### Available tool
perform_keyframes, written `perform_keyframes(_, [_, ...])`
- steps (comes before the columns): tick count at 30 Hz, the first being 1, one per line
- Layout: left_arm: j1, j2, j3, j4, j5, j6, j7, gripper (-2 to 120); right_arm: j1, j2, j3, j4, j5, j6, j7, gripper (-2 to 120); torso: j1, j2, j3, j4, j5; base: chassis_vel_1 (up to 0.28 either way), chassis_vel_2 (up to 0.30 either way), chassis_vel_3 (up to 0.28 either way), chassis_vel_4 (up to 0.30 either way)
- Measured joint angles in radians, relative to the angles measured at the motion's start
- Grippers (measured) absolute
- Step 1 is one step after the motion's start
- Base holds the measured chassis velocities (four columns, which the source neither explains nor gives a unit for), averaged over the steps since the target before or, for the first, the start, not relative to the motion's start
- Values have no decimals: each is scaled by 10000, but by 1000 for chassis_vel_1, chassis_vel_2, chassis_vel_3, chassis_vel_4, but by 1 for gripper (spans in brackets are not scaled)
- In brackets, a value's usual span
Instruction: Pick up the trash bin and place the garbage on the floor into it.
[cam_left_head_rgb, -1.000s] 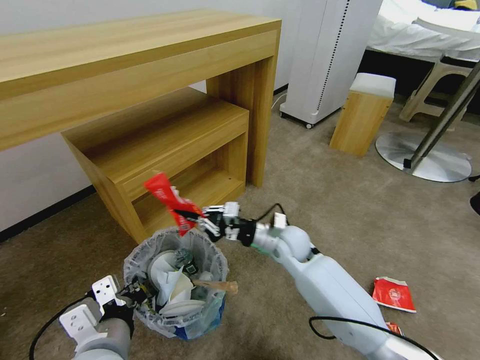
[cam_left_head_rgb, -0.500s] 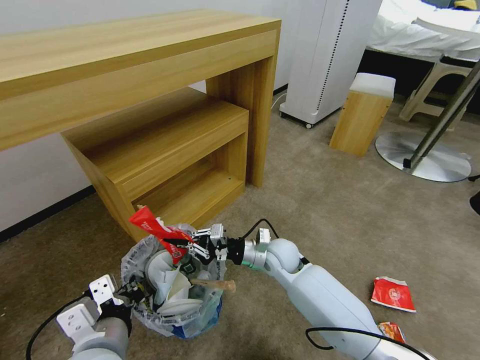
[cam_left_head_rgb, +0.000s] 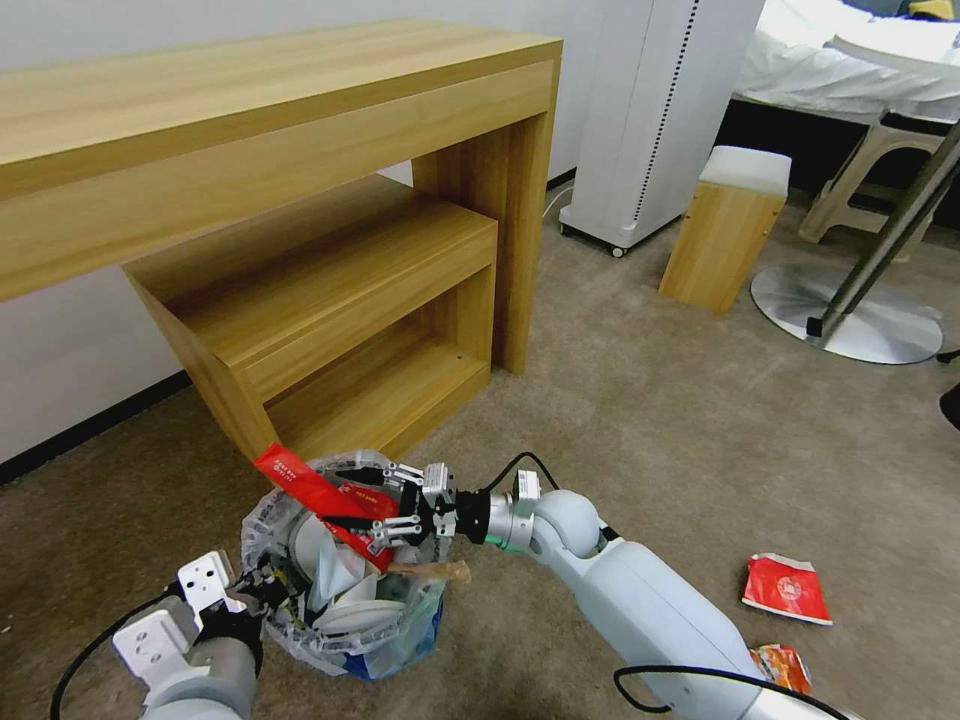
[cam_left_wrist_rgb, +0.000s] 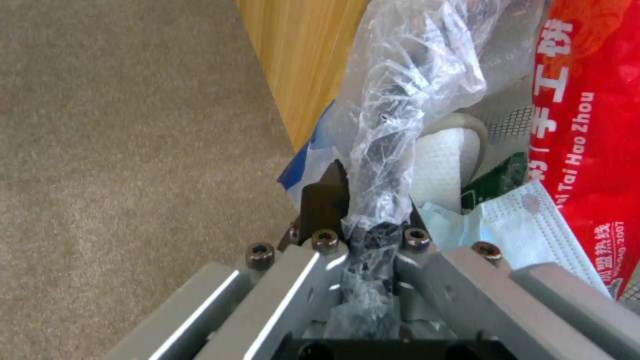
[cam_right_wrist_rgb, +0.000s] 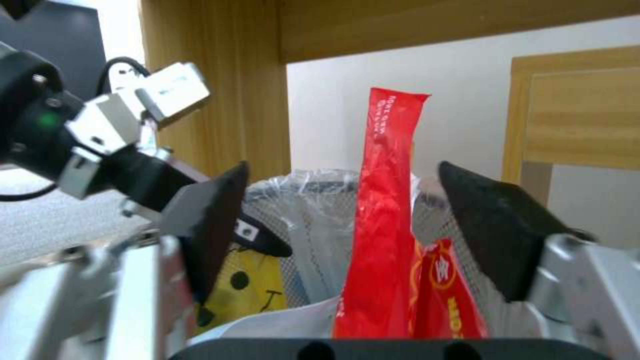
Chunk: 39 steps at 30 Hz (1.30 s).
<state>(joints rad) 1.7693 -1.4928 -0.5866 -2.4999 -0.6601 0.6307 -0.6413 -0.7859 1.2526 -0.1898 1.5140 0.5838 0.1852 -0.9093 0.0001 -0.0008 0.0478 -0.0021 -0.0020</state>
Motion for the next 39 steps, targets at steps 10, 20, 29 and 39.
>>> perform_keyframes(10, [-180, 94, -313, 0, -365, 4, -86, 1, -849, -210, 1601, 1227, 552, 228, 835, 100, 0, 0, 0, -1, 1, 0, 0, 0, 0])
perform_keyframes(20, [-136, 210, -387, 0, -227, -81, -180, 1, -2538, -127, 4836, 2897, -204, 86, 5637, 100, 0, 0, -1, -1, 0, 0, 0, 0, 0])
perform_keyframes(29, [-224, 275, -416, 0, -216, -110, -192, 1, -4267, 460, 7844, 3538, -1481, 645, 7286, 100, 0, 0, -1, 0, 2, 0, 0, 0, 0])
perform_keyframes(39, [-520, 199, -526, 0, 333, -338, 56, 1, -6438, 1192, 10870, 5238, -2972, 723, 7286, 100, -1, 0, -2, -2, -1, 0, 0, 0, 0])
